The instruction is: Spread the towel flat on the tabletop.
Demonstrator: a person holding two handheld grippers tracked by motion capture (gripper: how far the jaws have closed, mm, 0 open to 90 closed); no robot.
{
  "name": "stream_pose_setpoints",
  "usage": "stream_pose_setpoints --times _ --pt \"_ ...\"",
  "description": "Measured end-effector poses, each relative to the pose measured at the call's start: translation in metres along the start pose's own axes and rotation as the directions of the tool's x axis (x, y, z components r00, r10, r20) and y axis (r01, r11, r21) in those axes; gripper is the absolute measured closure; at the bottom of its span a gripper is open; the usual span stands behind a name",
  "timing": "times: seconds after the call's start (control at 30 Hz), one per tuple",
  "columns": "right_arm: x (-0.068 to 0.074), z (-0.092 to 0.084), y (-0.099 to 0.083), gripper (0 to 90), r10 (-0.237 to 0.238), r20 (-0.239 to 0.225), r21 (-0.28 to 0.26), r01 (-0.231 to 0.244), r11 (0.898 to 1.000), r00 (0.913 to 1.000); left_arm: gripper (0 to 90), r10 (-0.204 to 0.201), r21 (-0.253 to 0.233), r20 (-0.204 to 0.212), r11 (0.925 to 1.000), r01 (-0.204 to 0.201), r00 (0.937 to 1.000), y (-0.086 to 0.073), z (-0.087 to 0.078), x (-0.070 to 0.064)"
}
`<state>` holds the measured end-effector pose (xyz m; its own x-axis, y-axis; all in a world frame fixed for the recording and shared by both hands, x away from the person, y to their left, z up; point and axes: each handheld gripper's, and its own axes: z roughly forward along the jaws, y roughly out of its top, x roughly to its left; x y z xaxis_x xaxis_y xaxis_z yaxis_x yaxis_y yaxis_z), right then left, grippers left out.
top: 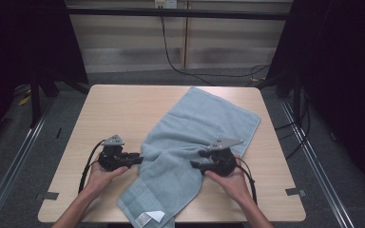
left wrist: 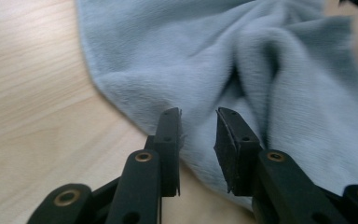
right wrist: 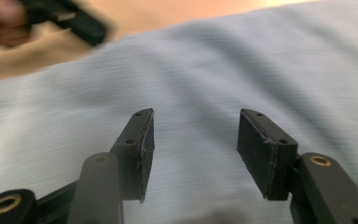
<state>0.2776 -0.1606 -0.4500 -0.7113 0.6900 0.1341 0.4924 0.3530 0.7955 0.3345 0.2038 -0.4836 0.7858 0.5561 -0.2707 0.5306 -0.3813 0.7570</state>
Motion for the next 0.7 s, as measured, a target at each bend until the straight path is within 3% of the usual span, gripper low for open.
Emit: stream_pose_setpoints --times 0.1,0.13,0.2,0.33,0.43,0.5,0.53,0.6,0.7 --pt "0.031 0.013 -0.011 46.6 -0.018 -0.100 0.040 0.022 0.999 0.9948 70.0 0.010 0.022 0.019 0.9997 -0.010 0.9998 -0.005 0.003 -0.006" --pt "0.037 0.018 -0.014 45.5 -0.029 -0.115 0.056 0.035 0.998 0.9930 69.0 0.018 0.024 0.018 0.9995 -0.019 0.9997 -0.007 0.006 -0.008" --pt "0.054 0.033 -0.017 44.0 -0.052 -0.178 0.083 0.068 0.994 0.9827 63.2 0.039 0.035 0.036 0.9986 -0.040 0.9986 -0.007 0.011 -0.011" --pt "0.070 0.051 -0.016 42.3 -0.069 -0.247 0.094 0.095 0.991 0.9664 57.9 0.054 0.035 0.030 0.9979 -0.055 0.9981 -0.007 0.015 -0.015" --pt "0.081 0.062 -0.018 45.3 -0.108 -0.236 0.126 0.141 0.982 0.9658 57.7 0.090 0.041 0.035 0.9949 -0.092 0.9953 -0.010 0.017 -0.020" --pt "0.085 0.065 -0.022 58.9 -0.141 -0.202 0.134 0.170 0.976 0.9692 59.5 0.127 0.062 0.014 0.9899 -0.128 0.9918 -0.012 0.019 -0.024" --pt "0.085 0.064 -0.023 67.5 -0.157 -0.189 0.134 0.184 0.974 0.9694 63.0 0.139 0.082 0.002 0.9870 -0.139 0.9903 -0.013 0.021 -0.025" --pt "0.084 0.060 -0.023 81.6 -0.154 -0.186 0.129 0.179 0.975 0.9705 74.6 0.192 0.105 -0.031 0.9765 -0.188 0.9809 -0.015 0.025 -0.028" --pt "0.079 0.052 -0.022 85.9 -0.142 -0.186 0.112 0.165 0.980 0.9722 83.7 0.191 0.125 -0.044 0.9749 -0.184 0.9805 -0.011 0.025 -0.027"
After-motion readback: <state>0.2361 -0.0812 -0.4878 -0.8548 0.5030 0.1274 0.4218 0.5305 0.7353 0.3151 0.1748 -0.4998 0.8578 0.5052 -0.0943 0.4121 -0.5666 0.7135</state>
